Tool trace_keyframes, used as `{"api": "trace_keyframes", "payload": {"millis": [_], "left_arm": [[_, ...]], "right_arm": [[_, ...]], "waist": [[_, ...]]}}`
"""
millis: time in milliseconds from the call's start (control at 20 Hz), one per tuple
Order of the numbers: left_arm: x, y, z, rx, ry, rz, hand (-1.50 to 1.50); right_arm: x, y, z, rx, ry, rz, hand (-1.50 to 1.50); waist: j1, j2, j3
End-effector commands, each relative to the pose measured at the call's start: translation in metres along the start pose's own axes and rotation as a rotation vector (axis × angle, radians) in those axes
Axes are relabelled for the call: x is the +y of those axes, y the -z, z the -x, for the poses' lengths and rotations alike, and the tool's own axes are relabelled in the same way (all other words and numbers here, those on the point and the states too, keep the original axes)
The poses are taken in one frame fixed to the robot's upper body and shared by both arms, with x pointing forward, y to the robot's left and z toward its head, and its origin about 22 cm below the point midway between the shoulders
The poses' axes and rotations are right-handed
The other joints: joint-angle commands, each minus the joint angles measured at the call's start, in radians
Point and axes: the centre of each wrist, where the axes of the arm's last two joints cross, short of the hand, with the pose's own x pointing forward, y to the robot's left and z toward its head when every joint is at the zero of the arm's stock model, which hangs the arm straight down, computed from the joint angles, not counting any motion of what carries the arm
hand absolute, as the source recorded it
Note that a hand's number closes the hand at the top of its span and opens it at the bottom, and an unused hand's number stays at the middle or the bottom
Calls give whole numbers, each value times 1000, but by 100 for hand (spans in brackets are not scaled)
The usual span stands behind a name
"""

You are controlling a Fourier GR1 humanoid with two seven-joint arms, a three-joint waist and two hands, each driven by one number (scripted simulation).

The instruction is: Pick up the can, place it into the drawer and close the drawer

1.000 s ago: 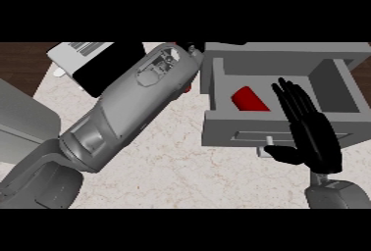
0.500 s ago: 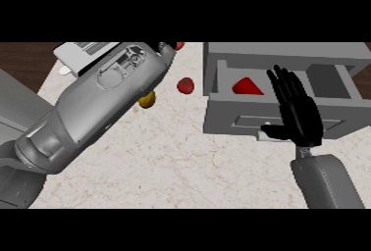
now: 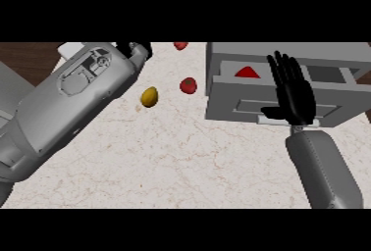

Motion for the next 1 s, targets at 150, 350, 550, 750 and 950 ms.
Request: {"api": "trace_keyframes", "payload": {"millis": [150, 350, 550, 750, 950], "left_arm": [[29, -11, 12, 17, 2, -7, -150], [42, -14, 14, 18, 18, -12, -150], [39, -28, 40, 20, 17, -3, -150], [49, -39, 42, 28, 7, 17, -150], [63, -46, 55, 18, 14, 28, -150]], "right_arm": [[27, 23, -22, 41, 39, -2, -150], [26, 42, -12, 51, 0, 24, -150], [21, 60, -9, 62, 2, 64, -150], [13, 78, -8, 75, -17, 62, -150], [0, 98, -22, 86, -4, 108, -150]], "waist": [[7, 23, 22], [12, 29, 23], [17, 38, 23], [32, 40, 23], [45, 43, 22]]}}
